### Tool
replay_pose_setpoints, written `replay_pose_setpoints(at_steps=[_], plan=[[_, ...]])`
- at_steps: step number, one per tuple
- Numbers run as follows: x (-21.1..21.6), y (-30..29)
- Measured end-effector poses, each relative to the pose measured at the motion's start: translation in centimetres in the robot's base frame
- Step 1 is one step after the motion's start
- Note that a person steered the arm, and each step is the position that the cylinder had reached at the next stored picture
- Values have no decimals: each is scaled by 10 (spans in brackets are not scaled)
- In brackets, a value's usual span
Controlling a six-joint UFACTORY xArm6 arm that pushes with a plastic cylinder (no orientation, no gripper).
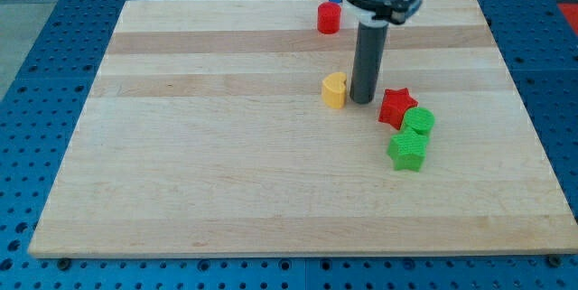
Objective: Slide the yellow heart towards up
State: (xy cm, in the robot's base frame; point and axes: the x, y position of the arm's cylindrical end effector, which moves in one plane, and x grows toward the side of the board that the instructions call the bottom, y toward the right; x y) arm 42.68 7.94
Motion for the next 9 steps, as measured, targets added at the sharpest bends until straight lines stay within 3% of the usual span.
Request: replay_pose_setpoints(at_steps=[2,4,5,6,7,9], plan=[[38,-74],[32,-45],[0,-20],[8,-6],[26,-16],[-15,-39]])
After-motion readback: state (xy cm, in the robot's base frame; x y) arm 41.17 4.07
